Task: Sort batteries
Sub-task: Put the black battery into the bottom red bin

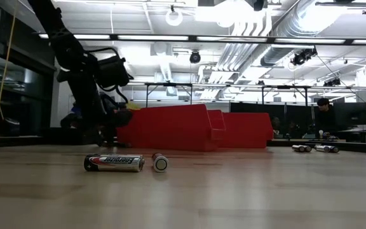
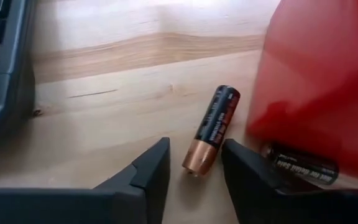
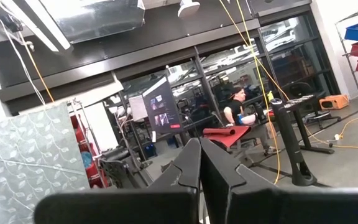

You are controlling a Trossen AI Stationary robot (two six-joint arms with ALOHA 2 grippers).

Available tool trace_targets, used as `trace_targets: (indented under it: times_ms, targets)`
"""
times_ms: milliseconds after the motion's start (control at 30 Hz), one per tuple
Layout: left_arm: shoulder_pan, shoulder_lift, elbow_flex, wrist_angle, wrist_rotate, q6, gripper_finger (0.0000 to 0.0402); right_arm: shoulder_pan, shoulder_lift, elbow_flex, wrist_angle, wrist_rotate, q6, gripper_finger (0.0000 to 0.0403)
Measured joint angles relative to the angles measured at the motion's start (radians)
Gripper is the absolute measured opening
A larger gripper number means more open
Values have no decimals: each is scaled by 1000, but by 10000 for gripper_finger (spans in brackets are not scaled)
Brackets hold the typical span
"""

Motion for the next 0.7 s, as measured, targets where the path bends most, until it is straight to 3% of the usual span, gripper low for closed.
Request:
trace_targets:
  times_ms: [267,467,700]
  targets:
    - [3,10,-2,-4,-10,38,33,0,0,0,-17,0,42,0]
    - [-20,-36,0,-101,42,49,31,0,0,0,-24,0,42,0]
    - [-95,-236,-10,-485,96,113,31,0,0,0,-28,0,37,0]
